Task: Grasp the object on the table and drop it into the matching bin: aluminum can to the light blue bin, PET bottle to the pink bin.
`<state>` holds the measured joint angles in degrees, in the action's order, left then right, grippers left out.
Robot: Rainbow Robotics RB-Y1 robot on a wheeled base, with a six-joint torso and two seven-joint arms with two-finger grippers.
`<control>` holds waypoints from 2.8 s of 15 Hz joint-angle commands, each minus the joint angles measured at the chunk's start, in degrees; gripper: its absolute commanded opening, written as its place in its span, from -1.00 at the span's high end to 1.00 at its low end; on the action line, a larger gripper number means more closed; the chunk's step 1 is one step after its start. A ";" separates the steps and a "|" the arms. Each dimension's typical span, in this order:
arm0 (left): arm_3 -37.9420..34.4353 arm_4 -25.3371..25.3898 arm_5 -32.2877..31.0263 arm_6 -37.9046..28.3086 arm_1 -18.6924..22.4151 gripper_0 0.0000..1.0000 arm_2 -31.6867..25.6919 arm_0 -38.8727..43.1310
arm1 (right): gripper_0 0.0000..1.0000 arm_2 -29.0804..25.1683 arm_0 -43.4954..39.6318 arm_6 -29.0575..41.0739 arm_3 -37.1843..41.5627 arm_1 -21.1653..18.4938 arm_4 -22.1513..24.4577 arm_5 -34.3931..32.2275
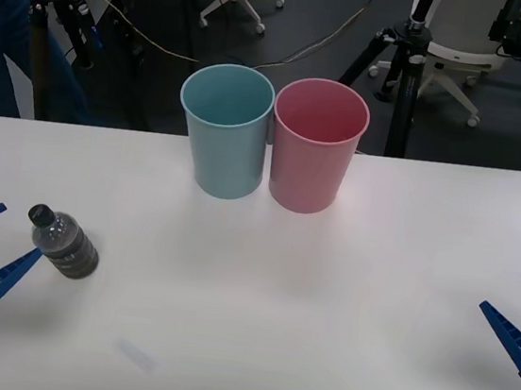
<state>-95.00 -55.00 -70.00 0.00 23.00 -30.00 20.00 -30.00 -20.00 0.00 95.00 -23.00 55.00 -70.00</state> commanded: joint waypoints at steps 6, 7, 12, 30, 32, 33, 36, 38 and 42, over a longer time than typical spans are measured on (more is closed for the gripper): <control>-1.86 -0.20 -0.40 1.67 0.64 -1.00 1.00 1.53 | -1.00 0.00 0.00 0.00 0.00 0.00 0.00 0.00; -1.86 0.16 -0.31 1.93 0.64 -1.00 1.00 2.32 | -1.00 0.00 0.00 0.00 0.00 0.00 0.00 0.00; -1.06 2.44 0.92 6.59 0.64 -1.00 -0.41 6.10 | -1.00 0.00 0.00 0.00 0.00 0.00 0.00 0.00; 17.74 9.21 7.77 27.77 2.84 -1.00 10.49 -1.28 | -1.00 0.00 0.00 0.00 0.00 0.00 0.00 0.00; 19.15 9.82 8.04 28.65 2.84 -1.00 11.63 -1.98 | -1.00 0.00 0.00 0.00 0.00 0.00 0.00 0.00; 20.29 9.91 8.04 29.09 2.84 -1.00 11.63 -2.69 | -1.00 0.00 0.00 0.00 0.00 0.00 0.00 0.00; 24.25 9.82 7.60 30.76 2.84 -1.00 11.98 -5.23 | -1.00 0.00 0.00 0.00 0.00 0.00 0.00 0.00; 27.50 9.65 7.51 33.22 2.84 -1.00 12.16 -7.43 | -1.00 0.00 0.00 0.00 0.00 0.00 0.00 0.00; 29.79 9.21 7.77 33.84 2.84 -1.00 14.27 -10.95 | -1.00 0.00 0.00 0.00 0.00 0.00 0.00 0.00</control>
<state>-65.28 -45.74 -62.42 33.76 25.84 -16.28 9.47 -30.00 -20.00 0.00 95.00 -23.00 55.00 -70.00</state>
